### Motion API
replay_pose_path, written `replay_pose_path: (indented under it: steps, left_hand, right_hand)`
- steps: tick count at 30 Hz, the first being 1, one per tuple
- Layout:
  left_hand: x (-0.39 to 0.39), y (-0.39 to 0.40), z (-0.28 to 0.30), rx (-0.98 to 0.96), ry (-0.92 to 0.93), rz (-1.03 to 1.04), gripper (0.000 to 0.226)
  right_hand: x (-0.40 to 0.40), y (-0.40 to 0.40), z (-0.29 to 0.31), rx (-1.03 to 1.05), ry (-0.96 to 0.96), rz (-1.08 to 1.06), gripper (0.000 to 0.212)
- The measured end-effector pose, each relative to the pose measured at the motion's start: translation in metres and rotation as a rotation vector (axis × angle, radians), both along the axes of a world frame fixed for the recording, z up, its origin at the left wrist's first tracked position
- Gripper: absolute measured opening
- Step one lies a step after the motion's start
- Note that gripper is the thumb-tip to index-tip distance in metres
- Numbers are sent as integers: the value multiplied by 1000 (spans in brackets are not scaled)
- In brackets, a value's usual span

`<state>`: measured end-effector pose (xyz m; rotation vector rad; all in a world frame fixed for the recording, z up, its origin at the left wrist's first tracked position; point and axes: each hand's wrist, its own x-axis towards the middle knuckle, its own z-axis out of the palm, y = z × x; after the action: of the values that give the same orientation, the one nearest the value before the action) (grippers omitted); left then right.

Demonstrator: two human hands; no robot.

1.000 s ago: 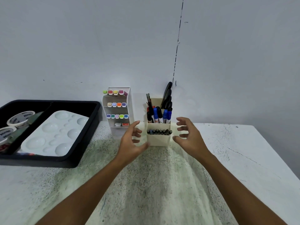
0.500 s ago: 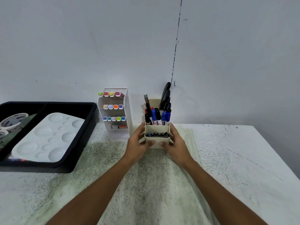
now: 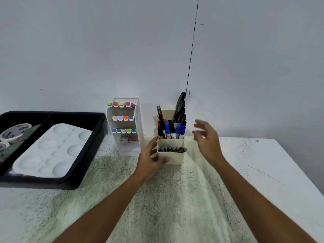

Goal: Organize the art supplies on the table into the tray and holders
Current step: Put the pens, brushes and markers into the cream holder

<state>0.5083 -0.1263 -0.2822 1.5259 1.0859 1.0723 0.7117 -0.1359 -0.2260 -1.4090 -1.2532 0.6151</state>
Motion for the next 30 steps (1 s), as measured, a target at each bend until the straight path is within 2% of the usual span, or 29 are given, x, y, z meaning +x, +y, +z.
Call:
replay_pose_path:
  steps: [3, 7, 9, 15, 30]
  left_hand:
    - [2, 0, -1, 12, 2, 19, 69]
    - [1, 3, -4, -6, 4, 22, 68]
    - [0, 5, -4, -13, 9, 17, 70]
    - [-3, 9, -7, -30, 32, 13, 76]
    - [-4, 9, -5, -31, 38, 1, 77]
  right_hand:
    - [7, 25, 45, 53, -22, 104, 54]
    - [13, 60, 75, -79, -166, 281, 81]
    - [17, 73, 80, -123, -207, 332, 85]
    - [31, 82, 86, -125, -368, 324, 82]
    - [26, 65, 82, -13, -346, 270, 72]
